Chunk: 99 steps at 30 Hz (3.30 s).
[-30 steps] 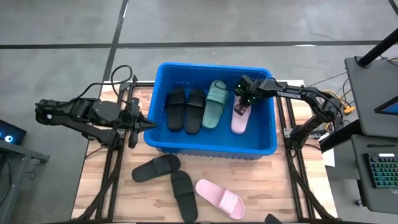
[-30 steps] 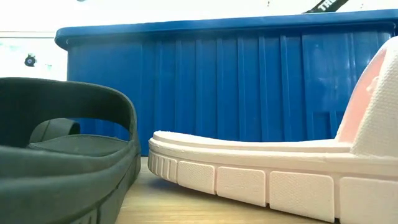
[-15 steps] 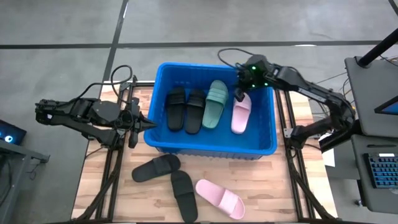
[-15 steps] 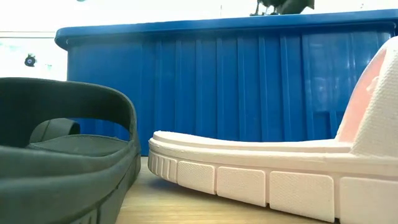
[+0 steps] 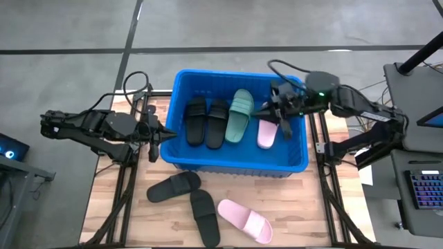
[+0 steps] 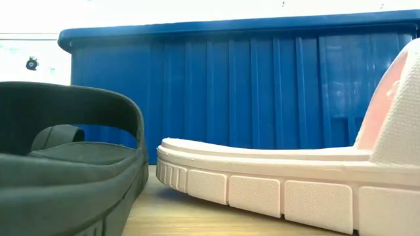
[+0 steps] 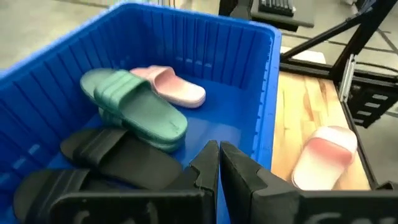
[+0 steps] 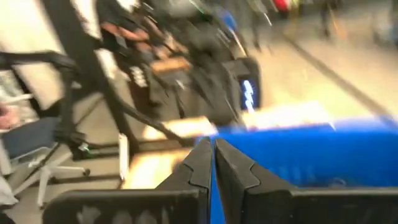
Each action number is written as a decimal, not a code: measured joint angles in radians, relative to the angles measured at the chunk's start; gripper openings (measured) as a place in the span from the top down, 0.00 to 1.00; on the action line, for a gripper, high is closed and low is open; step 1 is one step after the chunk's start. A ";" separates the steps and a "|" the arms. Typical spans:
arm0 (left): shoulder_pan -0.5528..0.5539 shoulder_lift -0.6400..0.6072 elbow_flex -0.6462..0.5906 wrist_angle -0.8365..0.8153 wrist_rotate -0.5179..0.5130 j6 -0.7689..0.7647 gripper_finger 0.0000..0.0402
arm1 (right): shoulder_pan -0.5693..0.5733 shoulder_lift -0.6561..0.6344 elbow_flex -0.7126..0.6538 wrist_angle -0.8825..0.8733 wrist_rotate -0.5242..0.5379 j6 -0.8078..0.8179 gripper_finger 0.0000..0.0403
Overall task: Pick and place slides into bin
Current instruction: Stack the pink slide on top of the pink slide into the blue bin
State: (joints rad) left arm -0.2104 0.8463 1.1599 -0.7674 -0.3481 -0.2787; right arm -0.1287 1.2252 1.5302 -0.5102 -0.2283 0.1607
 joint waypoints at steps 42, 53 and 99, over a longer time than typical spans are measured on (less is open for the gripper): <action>0.001 0.051 -0.003 0.016 0.008 0.112 1.00 | 0.627 0.510 0.136 -0.455 0.222 1.496 0.67; 0.001 0.051 -0.003 0.017 0.011 0.112 1.00 | 0.659 0.636 0.139 -0.555 0.221 1.780 0.67; 0.000 0.051 -0.003 0.018 0.011 0.139 1.00 | 0.683 1.129 0.667 -0.978 0.150 1.679 0.77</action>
State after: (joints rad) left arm -0.2100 0.8974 1.1564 -0.7498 -0.3374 -0.1397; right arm 0.5543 2.3543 2.1970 -1.4887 -0.0786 1.8401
